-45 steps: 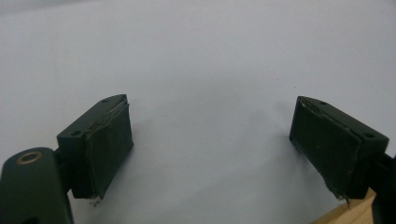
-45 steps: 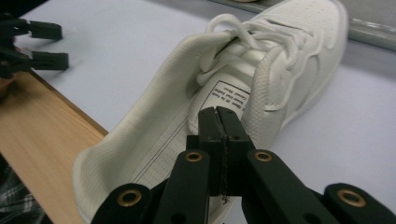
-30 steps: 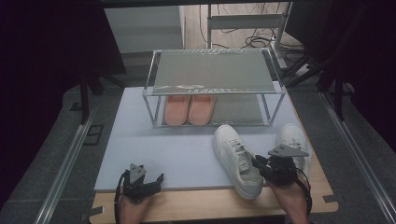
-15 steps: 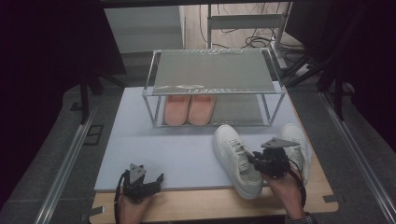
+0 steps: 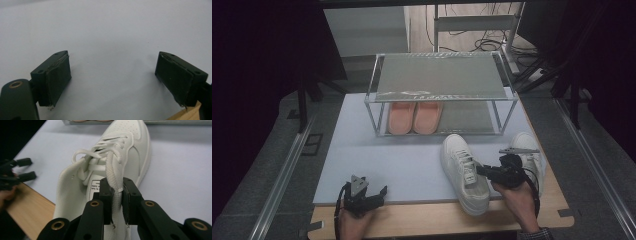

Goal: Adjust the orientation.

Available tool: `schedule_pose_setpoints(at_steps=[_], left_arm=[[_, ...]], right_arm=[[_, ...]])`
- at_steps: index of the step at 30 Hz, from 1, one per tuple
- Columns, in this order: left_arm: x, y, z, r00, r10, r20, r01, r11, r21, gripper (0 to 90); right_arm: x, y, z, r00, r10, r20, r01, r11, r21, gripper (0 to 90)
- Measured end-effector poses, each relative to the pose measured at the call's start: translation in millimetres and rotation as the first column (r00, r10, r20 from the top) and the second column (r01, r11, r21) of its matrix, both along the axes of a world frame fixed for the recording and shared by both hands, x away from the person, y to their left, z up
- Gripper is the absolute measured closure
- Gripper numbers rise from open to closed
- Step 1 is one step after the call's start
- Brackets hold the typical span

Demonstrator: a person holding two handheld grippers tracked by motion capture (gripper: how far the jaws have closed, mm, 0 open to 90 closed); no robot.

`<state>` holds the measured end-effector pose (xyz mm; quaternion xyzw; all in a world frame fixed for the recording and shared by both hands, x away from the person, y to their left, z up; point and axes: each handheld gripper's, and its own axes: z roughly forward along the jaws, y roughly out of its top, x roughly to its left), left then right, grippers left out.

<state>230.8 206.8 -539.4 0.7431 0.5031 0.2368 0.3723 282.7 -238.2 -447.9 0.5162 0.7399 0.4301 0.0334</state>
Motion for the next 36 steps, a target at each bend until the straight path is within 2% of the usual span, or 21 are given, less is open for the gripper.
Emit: schedule_pose_setpoints(at_steps=[9,16,29,36], left_arm=[[0.0,0.1,0.0,1.0,0.0,0.0,0.0,1.0,0.0,12.9],[0.1,0.1,0.0,1.0,-0.001,0.0,0.001,1.0,0.0,12.9],[0.2,0.1,-0.2,1.0,0.0,0.003,0.0,1.0,-0.002,12.9],[0.2,0.1,-0.2,1.0,-0.001,0.003,0.001,1.0,-0.001,12.9]], right_arm=[[2.4,2.8,4.7,0.9992,0.012,-0.037,-0.008,0.994,0.107,79.9],[4.3,0.8,10.8,0.9984,0.033,-0.046,-0.022,0.974,0.228,79.9],[11.4,2.3,36.5,0.9984,0.056,-0.011,-0.05,0.948,0.316,79.9],[17.0,3.2,50.8,0.9972,0.074,-0.012,-0.063,0.92,0.386,79.9]])
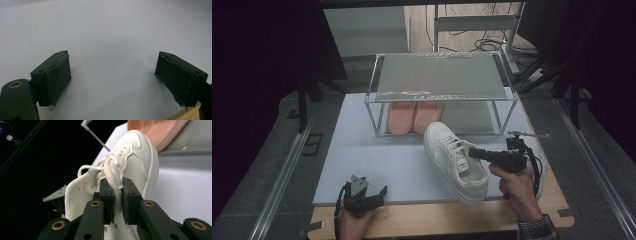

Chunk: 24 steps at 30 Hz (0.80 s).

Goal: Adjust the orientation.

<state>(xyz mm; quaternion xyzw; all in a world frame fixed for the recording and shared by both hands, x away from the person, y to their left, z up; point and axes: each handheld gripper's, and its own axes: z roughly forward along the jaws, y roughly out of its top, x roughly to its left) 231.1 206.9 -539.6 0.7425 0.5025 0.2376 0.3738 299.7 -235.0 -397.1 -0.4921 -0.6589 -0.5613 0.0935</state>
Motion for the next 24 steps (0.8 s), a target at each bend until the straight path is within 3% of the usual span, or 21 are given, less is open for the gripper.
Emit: schedule_pose_setpoints(at_steps=[24], left_arm=[[0.1,0.1,0.1,1.0,-0.001,-0.002,0.001,1.0,0.002,12.9]], right_arm=[[15.5,9.5,64.8,0.9992,0.037,0.017,-0.039,0.994,0.105,80.1]])
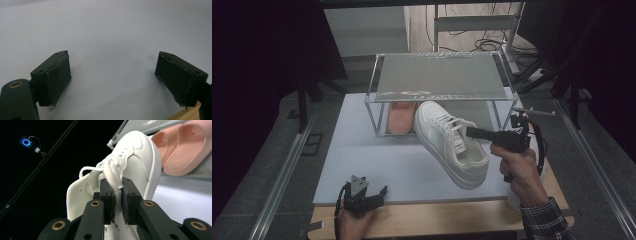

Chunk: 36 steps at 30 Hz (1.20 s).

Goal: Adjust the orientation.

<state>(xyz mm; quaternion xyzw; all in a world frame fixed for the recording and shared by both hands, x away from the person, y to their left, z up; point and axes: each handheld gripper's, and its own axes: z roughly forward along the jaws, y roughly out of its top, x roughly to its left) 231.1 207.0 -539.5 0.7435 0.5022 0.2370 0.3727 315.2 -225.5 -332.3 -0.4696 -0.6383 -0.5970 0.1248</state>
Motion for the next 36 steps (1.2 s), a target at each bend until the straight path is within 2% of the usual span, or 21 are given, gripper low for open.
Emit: schedule_pose_setpoints(at_steps=[8,18,30,36], left_arm=[[0.0,-0.1,0.0,1.0,0.0,0.001,0.0,1.0,-0.002,12.9],[0.0,0.2,0.1,1.0,-0.002,-0.001,0.002,1.0,0.002,12.9],[0.0,-0.2,-0.1,1.0,0.001,0.001,-0.001,1.0,-0.002,12.9],[0.0,-0.2,-0.1,1.0,0.001,0.001,-0.001,1.0,-0.002,12.9]], right_arm=[[9.9,6.1,18.0,0.9998,-0.015,0.014,0.015,1.0,0.02,80.1],[37.5,20.8,36.4,0.9956,-0.088,0.032,0.088,0.996,0.022,80.1],[72.7,37.7,34.2,0.9833,-0.181,0.019,0.181,0.983,0.01,80.1],[95.3,42.8,29.4,0.9719,-0.235,0.001,0.235,0.972,-0.006,80.1]])
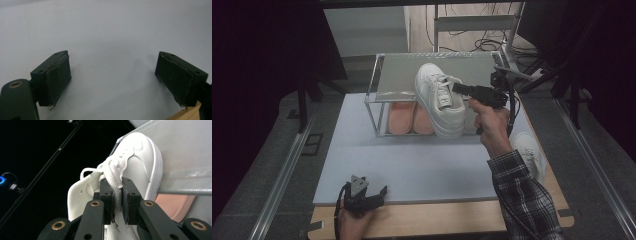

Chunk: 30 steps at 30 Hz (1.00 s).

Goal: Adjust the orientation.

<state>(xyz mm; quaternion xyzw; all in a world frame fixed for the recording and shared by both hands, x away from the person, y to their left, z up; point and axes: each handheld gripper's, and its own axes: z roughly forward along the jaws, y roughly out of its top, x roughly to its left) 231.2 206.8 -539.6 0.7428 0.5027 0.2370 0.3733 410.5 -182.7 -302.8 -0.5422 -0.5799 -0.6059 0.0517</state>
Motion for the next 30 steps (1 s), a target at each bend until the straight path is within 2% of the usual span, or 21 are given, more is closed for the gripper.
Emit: schedule_pose_setpoints(at_steps=[10,16,19,21,23,24,25,30], left_arm=[[0.0,-0.1,0.0,1.0,0.0,0.0,0.0,1.0,0.0,12.8],[0.0,-0.1,0.1,1.0,0.0,-0.001,0.0,1.0,0.002,12.8],[0.0,0.0,0.1,1.0,-0.001,-0.001,0.001,1.0,0.003,12.8],[0.0,0.0,0.1,1.0,-0.001,-0.001,0.001,1.0,0.003,12.8],[0.0,0.0,0.1,1.0,-0.001,-0.001,0.001,1.0,0.003,12.8],[0.0,0.0,0.1,1.0,-0.001,-0.001,0.001,1.0,0.003,12.8],[-0.1,0.0,0.1,1.0,-0.001,-0.001,0.001,1.0,0.003,12.8],[-0.1,-0.1,0.1,1.0,0.0,-0.001,0.0,1.0,0.003,12.8]], right_arm=[[24.5,8.0,-4.5,0.9979,-0.062,-0.018,0.062,0.998,0.007,79.9],[36.1,14.1,-4.2,0.9959,-0.088,-0.018,0.088,0.996,-0.007,79.6],[42.5,19.8,-2.9,0.9949,-0.099,-0.018,0.099,0.994,-0.036,79.0],[47.5,23.3,-4.9,0.9935,-0.113,-0.015,0.112,0.993,-0.027,75.0],[48.5,22.4,-5.3,0.995,-0.099,-0.004,0.099,0.995,-0.022,69.1],[48.5,22.4,-5.3,0.995,-0.099,-0.004,0.099,0.995,-0.022,69.1],[48.0,20.3,-6.6,0.9967,-0.081,0.011,0.081,0.997,0.006,59.5],[42.7,12.6,-4.2,0.9955,-0.087,0.037,0.087,0.996,0.007,52.4]])
